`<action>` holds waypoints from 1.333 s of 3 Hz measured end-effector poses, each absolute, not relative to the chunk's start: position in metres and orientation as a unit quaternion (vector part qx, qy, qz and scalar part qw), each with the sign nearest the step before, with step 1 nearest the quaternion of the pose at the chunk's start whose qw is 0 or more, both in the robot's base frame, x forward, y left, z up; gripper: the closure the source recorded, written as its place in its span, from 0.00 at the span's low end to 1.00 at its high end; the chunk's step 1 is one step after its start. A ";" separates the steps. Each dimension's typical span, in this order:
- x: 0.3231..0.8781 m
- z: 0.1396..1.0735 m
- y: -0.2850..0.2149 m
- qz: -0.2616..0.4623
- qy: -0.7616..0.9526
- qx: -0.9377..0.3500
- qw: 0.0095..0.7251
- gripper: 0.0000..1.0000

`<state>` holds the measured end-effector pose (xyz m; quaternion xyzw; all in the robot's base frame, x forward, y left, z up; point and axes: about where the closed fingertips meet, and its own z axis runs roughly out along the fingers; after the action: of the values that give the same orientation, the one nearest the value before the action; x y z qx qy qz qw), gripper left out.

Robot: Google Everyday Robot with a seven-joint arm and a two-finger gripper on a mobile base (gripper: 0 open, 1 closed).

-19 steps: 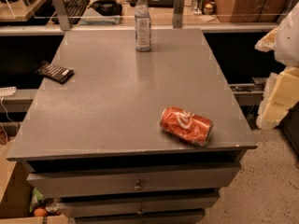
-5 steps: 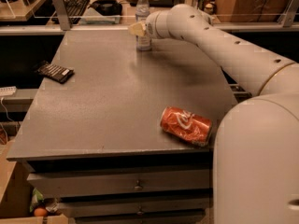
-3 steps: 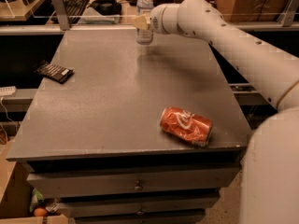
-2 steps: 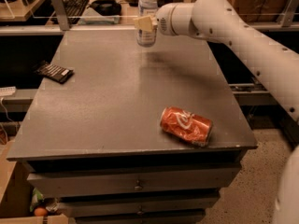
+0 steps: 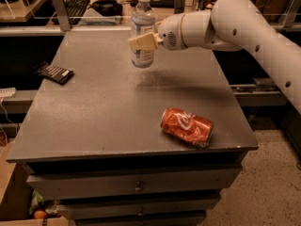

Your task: Move blue plastic bottle near coke can

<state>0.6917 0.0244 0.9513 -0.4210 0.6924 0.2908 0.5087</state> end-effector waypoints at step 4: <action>0.581 0.909 -0.083 0.287 0.698 -0.481 0.446 1.00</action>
Offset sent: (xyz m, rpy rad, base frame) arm -0.0981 -0.0807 -0.0454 -0.1530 0.0396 0.1419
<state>0.5810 -0.0826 0.9089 -0.4809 0.6985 0.2869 0.4456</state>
